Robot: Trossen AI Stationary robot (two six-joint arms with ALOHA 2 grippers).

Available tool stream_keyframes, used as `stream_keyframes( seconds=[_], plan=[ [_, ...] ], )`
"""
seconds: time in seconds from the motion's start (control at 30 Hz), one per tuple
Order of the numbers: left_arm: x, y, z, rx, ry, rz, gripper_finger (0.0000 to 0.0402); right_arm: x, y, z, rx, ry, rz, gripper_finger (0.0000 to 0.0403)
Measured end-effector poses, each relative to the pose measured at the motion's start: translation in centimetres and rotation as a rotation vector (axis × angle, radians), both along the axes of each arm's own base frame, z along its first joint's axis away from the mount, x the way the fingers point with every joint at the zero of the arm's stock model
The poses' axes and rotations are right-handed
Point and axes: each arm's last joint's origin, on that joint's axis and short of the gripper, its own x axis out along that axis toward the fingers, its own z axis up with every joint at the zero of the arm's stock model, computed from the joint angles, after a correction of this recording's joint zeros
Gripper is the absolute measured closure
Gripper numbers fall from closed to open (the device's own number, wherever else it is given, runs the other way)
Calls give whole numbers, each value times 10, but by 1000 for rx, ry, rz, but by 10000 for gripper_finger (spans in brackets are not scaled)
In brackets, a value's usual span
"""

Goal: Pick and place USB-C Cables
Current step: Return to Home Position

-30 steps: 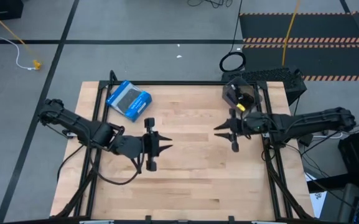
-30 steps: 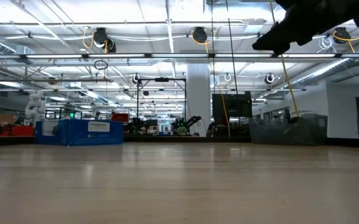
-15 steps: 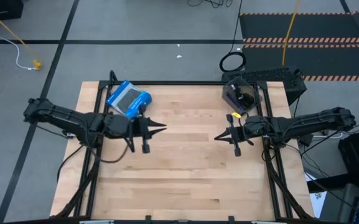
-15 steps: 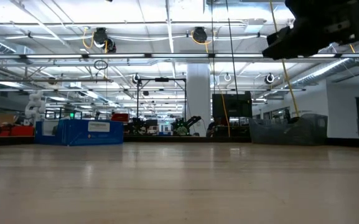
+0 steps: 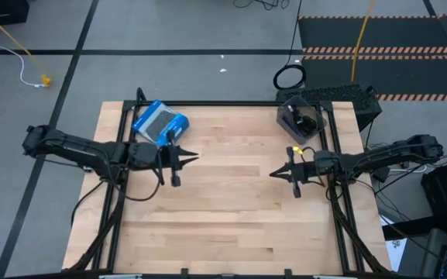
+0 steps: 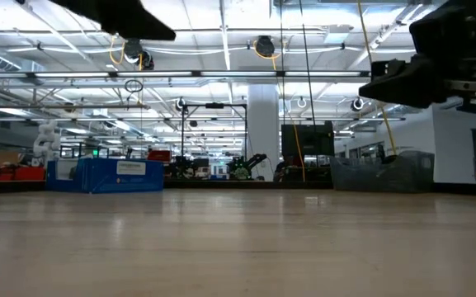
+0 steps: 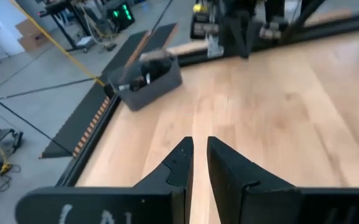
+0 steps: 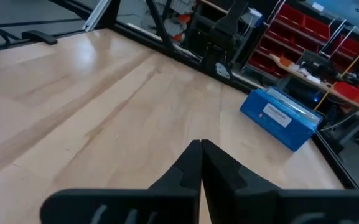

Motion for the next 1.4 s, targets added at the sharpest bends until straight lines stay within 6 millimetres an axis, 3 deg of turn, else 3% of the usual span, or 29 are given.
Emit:
stream_keyframes(
  seconds=[0.23, 0.9, 1.2, 1.4],
  plan=[
    [5, 5, -8, 44, 25, 26, 353, -5, -1, -6, 12, -6, -4, 403],
    [5, 7, -11, 2, 12, 44, 353, -13, -8, 9, 127, -129, 3, 403],
    [-12, 5, -26, -50, -41, 8, 353, -18, -8, 8, 224, -95, -10, 403],
    [-34, 2, -46, -71, -113, -42, 353, -22, -8, 10, 256, -96, -12, 403]
  ],
)
